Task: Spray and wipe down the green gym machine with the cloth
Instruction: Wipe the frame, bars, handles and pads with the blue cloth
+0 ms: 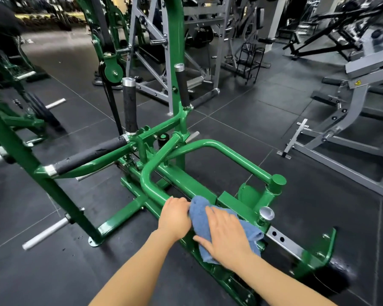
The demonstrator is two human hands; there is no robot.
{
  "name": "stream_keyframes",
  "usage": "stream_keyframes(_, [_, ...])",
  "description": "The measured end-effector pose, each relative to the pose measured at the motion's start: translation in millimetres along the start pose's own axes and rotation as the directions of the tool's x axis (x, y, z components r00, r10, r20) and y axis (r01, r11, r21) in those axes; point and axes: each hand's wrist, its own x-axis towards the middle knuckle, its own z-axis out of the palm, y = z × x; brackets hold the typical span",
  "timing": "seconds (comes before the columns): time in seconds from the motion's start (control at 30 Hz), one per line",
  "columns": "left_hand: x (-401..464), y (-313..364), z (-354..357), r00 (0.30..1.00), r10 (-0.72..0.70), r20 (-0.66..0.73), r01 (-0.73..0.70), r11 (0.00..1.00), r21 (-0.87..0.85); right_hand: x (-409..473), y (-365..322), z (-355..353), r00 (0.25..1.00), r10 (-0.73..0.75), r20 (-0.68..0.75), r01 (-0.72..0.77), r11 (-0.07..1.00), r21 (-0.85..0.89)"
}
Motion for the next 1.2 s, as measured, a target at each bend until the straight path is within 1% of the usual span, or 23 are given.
stream_keyframes(0.03, [4.3,-5.3,-1.2,1.000,0.006,0.005,-0.005,0.997,-0.076,-2.2,-3.4,6.6,0.998,-0.042,-0.036,0.040,0.998,-0.042])
stream_keyframes(0.07, [9.2,-8.6,-2.3,1.000,0.008,0.000,-0.008,0.991,-0.136,0.1,-5.8,10.1,0.998,-0.055,-0.041,0.053,0.997,-0.065])
stream_keyframes(0.1, [11.0,-11.5,-0.9,1.000,-0.011,0.000,0.011,0.983,-0.181,3.0,-11.0,11.6,0.999,-0.037,-0.006,0.036,0.997,-0.075])
stream_keyframes(0.2, [14.5,-12.1,2.7,0.998,-0.058,-0.039,0.045,0.958,-0.285,15.9,-28.4,10.5,0.993,0.086,0.083,-0.079,0.994,-0.077])
stream_keyframes(0.27, [14.0,-13.1,7.5,0.996,-0.066,-0.051,0.046,0.943,-0.330,22.7,-32.1,9.0,0.990,0.110,0.085,-0.107,0.994,-0.038])
stream_keyframes(0.33, [14.4,-17.0,12.0,0.998,-0.060,-0.027,0.047,0.939,-0.342,27.5,-29.7,10.8,0.993,0.092,0.070,-0.091,0.996,-0.016])
stream_keyframes(0.4, [13.2,-16.8,11.0,0.998,-0.060,0.033,0.067,0.947,-0.313,30.8,-24.7,-0.3,0.986,0.119,0.119,-0.120,0.993,0.002])
stream_keyframes(0.43, [12.7,-14.4,8.5,0.996,-0.067,0.057,0.081,0.953,-0.291,31.6,-21.1,-8.3,0.981,0.119,0.156,-0.127,0.991,0.041])
stream_keyframes(0.5, [10.8,-10.2,3.1,0.992,-0.074,0.104,0.099,0.959,-0.264,33.6,-12.3,-14.0,0.972,0.150,0.182,-0.179,0.972,0.154])
stream_keyframes(0.57, [9.6,-9.4,-2.2,0.989,-0.080,0.122,0.115,0.942,-0.315,28.8,-7.6,-12.3,0.968,0.169,0.188,-0.213,0.944,0.252])
stream_keyframes(0.6, [9.2,-10.4,-5.1,0.990,-0.101,0.103,0.134,0.909,-0.394,25.3,-7.5,-12.0,0.973,0.146,0.177,-0.185,0.956,0.228])
stream_keyframes(0.63, [9.3,-10.7,-9.2,0.985,-0.151,0.089,0.175,0.855,-0.488,20.8,-9.4,-8.2,0.983,0.108,0.150,-0.133,0.978,0.163])
stream_keyframes(0.67, [9.5,-11.4,-13.0,0.976,-0.206,0.071,0.210,0.803,-0.557,16.2,-14.2,-2.3,0.983,0.058,0.177,-0.071,0.995,0.066])
stream_keyframes(0.7, [9.4,-13.2,-15.2,0.967,-0.255,0.028,0.225,0.789,-0.572,12.8,-21.2,4.8,0.982,0.014,0.187,-0.010,1.000,-0.023])
stream_keyframes(0.73, [9.1,-16.4,-16.9,0.955,-0.294,-0.041,0.227,0.813,-0.536,12.0,-29.6,12.6,0.981,-0.018,0.191,0.033,0.997,-0.076])
stream_keyframes(0.77, [7.0,-18.2,-17.2,0.944,-0.312,-0.103,0.233,0.856,-0.462,11.6,-37.5,15.9,0.982,-0.021,0.186,0.042,0.993,-0.108])
stream_keyframes(0.8, [5.2,-23.0,-15.5,0.939,-0.310,-0.151,0.233,0.893,-0.385,15.3,-44.0,18.4,0.980,-0.009,0.200,0.032,0.993,-0.116])
stream_keyframes(0.83, [4.0,-29.0,-14.0,0.938,-0.301,-0.172,0.235,0.916,-0.325,22.5,-49.7,19.4,0.980,0.009,0.199,0.015,0.993,-0.118])
stream_keyframes(0.87, [1.9,-35.8,-12.7,0.941,-0.290,-0.173,0.234,0.930,-0.284,30.2,-55.0,20.7,0.979,0.036,0.201,-0.013,0.993,-0.115])
stream_keyframes(0.97, [-6.3,-54.4,-13.2,0.941,-0.299,-0.156,0.260,0.938,-0.231,52.0,-68.5,18.1,0.968,0.119,0.223,-0.103,0.991,-0.081])
stream_keyframes(1.1, [-9.3,-69.1,-15.7,0.958,-0.243,-0.152,0.214,0.959,-0.185,73.7,-83.5,21.6,0.963,0.163,0.212,-0.142,0.984,-0.111])
stream_keyframes(1.2, [-1.7,-76.4,-18.9,0.958,-0.258,-0.121,0.231,0.951,-0.204,89.3,-94.8,21.6,0.962,0.180,0.207,-0.163,0.982,-0.098])
